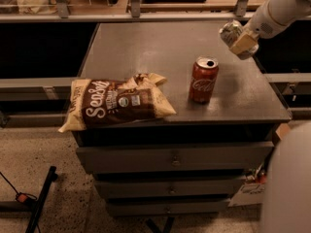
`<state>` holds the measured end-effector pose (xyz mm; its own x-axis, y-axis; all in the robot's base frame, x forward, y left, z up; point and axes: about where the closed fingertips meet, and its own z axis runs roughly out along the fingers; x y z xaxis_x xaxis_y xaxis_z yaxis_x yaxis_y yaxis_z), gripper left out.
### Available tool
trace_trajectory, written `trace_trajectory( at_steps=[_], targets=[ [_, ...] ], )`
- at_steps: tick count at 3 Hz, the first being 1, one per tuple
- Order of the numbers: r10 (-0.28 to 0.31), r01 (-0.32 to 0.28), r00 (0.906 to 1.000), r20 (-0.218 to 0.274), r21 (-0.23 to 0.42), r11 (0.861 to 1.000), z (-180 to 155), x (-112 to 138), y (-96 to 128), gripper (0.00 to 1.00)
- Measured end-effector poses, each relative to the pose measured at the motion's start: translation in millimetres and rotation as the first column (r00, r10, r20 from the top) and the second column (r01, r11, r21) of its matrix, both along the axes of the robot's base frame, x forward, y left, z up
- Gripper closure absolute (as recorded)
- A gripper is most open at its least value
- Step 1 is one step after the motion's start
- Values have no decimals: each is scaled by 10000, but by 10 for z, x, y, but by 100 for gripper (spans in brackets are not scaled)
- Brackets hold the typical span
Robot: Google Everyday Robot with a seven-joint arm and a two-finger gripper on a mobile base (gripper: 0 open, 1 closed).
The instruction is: Knock 7up can over
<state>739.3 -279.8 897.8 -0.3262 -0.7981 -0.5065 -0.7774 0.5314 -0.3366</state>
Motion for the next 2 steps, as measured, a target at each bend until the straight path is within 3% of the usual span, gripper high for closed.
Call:
trace_trajectory(
  at_steps=[1,2],
  targets=[
    [234,-451,9912,-1299,-1671,9849,-197,-76,24,58],
    [516,-1051,9760,-2117,-2501,9625,-301,-156,70,35]
  ],
)
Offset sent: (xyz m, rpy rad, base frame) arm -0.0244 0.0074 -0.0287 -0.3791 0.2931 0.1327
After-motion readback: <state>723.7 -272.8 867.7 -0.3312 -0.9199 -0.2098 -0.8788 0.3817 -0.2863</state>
